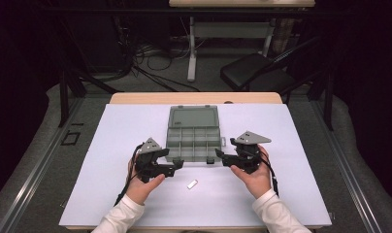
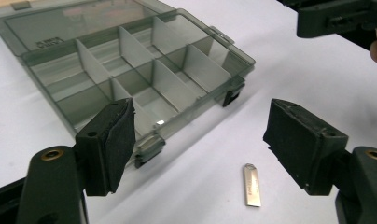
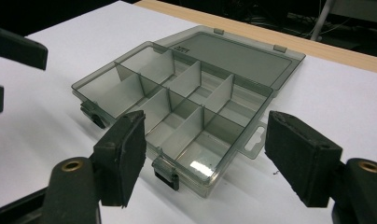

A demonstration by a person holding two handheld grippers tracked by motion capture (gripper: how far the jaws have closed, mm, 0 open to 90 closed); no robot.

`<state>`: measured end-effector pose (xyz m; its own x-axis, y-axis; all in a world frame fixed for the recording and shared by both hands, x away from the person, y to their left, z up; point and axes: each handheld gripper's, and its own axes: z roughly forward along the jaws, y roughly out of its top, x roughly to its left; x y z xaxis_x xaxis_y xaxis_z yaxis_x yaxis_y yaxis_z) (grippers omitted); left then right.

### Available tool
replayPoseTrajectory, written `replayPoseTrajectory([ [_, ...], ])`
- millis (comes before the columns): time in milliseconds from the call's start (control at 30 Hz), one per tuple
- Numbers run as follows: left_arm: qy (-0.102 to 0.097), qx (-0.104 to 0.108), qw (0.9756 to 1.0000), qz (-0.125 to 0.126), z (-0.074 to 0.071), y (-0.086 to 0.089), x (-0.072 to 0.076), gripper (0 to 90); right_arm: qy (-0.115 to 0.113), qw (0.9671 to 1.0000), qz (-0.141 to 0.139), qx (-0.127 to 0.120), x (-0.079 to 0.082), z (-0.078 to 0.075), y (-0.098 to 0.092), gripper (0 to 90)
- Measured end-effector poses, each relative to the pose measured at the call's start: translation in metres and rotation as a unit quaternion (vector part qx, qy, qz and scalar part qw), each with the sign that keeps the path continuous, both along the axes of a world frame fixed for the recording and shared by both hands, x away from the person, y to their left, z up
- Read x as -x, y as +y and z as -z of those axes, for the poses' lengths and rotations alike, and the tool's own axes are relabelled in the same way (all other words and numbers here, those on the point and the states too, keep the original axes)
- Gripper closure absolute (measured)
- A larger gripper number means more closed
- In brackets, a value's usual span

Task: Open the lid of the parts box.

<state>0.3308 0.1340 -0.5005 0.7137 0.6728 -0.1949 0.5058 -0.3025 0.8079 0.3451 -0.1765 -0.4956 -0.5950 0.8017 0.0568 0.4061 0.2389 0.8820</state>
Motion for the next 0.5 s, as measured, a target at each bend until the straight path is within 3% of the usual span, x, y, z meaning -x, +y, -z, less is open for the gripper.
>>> replayPoseTrajectory([
  [267,0.0,-0.03,0.9995,0.012,0.008,-0.017,0.011,24.2,0.003,1.0,0.006,0.003,-0.001,0.0,-0.001,28.6],
  [500,-0.002,-0.062,0.9975,0.033,0.021,-0.03,0.024,26.5,0.0,1.0,0.009,0.001,-0.001,0.001,-0.001,28.4],
])
